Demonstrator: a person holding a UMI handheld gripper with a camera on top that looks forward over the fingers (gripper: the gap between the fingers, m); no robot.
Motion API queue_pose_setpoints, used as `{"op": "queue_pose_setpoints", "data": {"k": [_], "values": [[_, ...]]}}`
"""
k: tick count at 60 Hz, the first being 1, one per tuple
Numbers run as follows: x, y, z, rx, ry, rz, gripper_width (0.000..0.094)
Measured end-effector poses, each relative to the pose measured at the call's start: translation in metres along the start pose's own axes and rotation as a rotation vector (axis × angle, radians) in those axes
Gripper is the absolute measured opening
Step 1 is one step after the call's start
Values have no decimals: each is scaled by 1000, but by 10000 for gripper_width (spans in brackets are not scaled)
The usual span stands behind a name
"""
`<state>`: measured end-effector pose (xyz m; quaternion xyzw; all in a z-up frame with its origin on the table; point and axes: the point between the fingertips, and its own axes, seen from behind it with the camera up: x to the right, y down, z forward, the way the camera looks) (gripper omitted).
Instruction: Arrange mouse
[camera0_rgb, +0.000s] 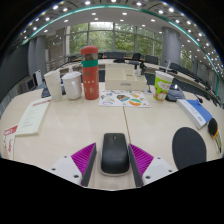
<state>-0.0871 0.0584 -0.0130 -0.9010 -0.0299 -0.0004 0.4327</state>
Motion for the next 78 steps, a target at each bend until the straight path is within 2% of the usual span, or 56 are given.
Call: {"op": "queue_pose_setpoints", "data": {"k": [3,19,24,32,37,44,49,58,70,76,78], "values": [[1,-2,3,-1,10,-1,489],[-3,-6,5,-22,-31,-46,320],[0,-22,-9,7,-35,-71,306],[19,-84,-62,135,-66,-36,306],[53,-123,-98,212,-58,-21,307],[120,-143,-123,243,-21,-18,305],[173,-122,-119,217,24,-36,303],[240,-57,-82,96,51,-40,304],[267,13,-44,2,5,-42,308],[266,37,-35,-52,-20,-26,404],[266,31,-35,-19,-26,-20,433]]}}
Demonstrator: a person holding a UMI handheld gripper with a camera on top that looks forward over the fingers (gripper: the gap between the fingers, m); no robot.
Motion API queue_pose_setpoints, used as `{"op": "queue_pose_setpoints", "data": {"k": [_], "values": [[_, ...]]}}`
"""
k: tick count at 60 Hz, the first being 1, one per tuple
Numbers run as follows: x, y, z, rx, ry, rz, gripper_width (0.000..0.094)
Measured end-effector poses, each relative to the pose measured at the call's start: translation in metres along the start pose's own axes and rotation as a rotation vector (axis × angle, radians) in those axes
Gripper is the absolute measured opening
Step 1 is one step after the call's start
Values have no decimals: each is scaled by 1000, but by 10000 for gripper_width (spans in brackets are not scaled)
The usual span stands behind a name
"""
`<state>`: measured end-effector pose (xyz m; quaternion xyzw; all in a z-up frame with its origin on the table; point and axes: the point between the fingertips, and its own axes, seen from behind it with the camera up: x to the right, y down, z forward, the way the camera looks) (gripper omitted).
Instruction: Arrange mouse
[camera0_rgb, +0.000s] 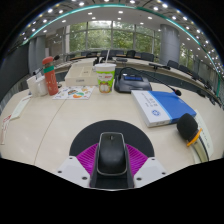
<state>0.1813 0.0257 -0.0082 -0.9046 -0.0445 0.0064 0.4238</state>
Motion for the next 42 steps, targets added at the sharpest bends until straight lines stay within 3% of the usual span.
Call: {"op": "queue_pose_setpoints", "data": {"k": [5,7,9,10,12,16,42], "values": [[1,4,-3,-19,0,-11,517],[3,6,-5,-28,6,-12,650],[1,7,-9,-38,5,-14,852],[2,6,-11,-38,5,-15,867],[0,4,-18,-36,1,-14,833],[-2,-2,-38,-23,13,-18,868],[-37,-15,-247,130,136,-18,855]]}}
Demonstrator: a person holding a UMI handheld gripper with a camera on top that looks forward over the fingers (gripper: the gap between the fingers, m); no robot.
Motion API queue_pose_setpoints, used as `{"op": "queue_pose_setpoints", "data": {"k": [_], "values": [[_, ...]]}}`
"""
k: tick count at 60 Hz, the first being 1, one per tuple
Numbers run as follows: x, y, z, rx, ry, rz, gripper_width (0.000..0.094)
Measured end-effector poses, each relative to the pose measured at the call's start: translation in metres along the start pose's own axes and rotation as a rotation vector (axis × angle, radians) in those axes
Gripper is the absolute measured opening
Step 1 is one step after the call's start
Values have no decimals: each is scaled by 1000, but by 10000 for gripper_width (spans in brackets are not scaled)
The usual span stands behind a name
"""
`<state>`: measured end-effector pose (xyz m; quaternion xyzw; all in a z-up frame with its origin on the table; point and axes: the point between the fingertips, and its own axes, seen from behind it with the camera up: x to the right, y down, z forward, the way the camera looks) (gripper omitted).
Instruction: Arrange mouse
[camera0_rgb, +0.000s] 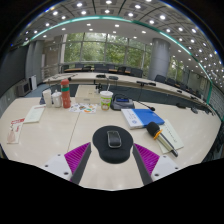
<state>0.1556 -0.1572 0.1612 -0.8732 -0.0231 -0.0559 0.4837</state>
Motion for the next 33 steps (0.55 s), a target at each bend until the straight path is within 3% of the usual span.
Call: {"op": "queue_pose_setpoints", "data": {"k": [16,33], "values": [[-17,17,-110,47,18,9,854],[-23,11,-147,101,40,11,856]]}}
